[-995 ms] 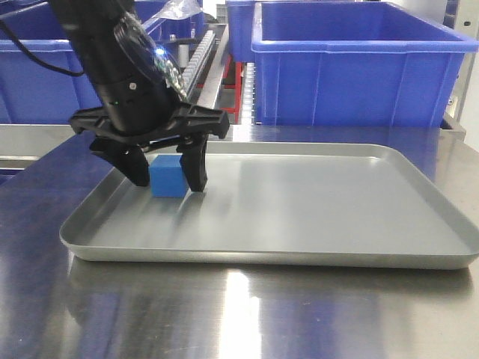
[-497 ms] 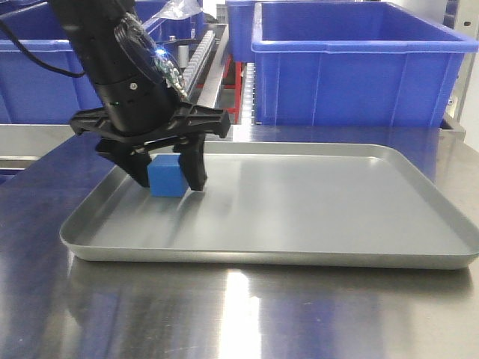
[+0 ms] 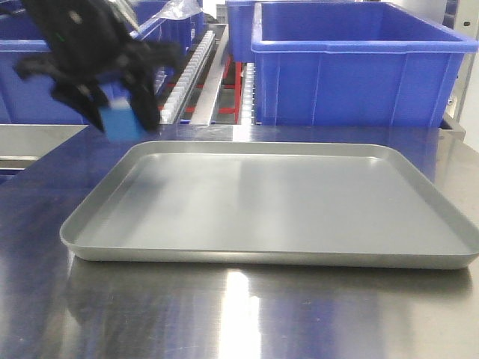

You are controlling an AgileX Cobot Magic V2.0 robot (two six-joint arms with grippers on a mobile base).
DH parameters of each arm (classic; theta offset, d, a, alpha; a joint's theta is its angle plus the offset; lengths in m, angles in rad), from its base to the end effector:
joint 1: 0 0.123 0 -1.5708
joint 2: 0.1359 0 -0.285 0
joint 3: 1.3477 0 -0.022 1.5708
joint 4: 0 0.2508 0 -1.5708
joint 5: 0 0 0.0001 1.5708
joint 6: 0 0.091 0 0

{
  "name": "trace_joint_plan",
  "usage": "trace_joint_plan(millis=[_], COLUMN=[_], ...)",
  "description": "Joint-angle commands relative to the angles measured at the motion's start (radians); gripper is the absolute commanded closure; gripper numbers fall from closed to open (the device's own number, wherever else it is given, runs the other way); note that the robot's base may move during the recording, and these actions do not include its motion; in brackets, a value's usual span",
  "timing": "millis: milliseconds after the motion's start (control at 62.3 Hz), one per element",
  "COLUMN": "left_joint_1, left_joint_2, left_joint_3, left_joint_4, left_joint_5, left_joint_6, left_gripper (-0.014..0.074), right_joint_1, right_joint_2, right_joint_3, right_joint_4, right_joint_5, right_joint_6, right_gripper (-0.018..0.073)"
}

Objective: Sort and place red and blue blocks on shelf
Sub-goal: 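Close the left gripper on the blue cube and lift it, then hold both cubes raised while the base starts moving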

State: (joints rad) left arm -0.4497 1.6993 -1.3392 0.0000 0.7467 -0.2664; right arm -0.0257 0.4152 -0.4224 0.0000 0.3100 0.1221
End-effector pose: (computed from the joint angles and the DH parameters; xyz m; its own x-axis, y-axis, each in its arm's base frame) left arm 0.3328 -0.1606 0.2741 -0.8546 0.1202 -0.5052 0.2174 0.9663 -0.1379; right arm 0.0936 -0.0024 0.2982 -0.2091 0.1272 -0.9696 0.0516 0.9916 0.1190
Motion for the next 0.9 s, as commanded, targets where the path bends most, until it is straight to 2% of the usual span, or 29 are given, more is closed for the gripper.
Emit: trace_joint_plan(millis=[0,209,529,690,882], left_joint_1=[0.041,0.138,0.269,0.277,0.277], left_joint_2=[-0.114,-0.290,-0.637,-0.795,-0.928], left_joint_3=[-0.031,0.019,0.365,0.569,0.722], left_joint_4=[0.000,0.000,-0.013,-0.037,-0.065], left_joint_5=[-0.031,-0.055,-0.222,-0.264,-0.340], left_joint_6=[0.012,0.012,0.012,0.012,0.012], left_gripper=[0.0466,0.0466,0.0466,0.0466,0.0472], right_joint_1=[-0.007,-0.007,-0.007,-0.007,-0.007], right_joint_2=[0.004,0.004,0.004,0.004,0.004], right_joint_3=[-0.028,-0.028,-0.028,-0.028,-0.028], right_joint_4=[-0.007,-0.007,-0.007,-0.007,-0.007], right_joint_5=[-0.093,-0.093,-0.093,-0.093,-0.093], right_joint_6=[-0.004,-0.004,-0.004,-0.004,-0.004], right_gripper=[0.0502,0.0502,0.0502,0.0502,0.0502])
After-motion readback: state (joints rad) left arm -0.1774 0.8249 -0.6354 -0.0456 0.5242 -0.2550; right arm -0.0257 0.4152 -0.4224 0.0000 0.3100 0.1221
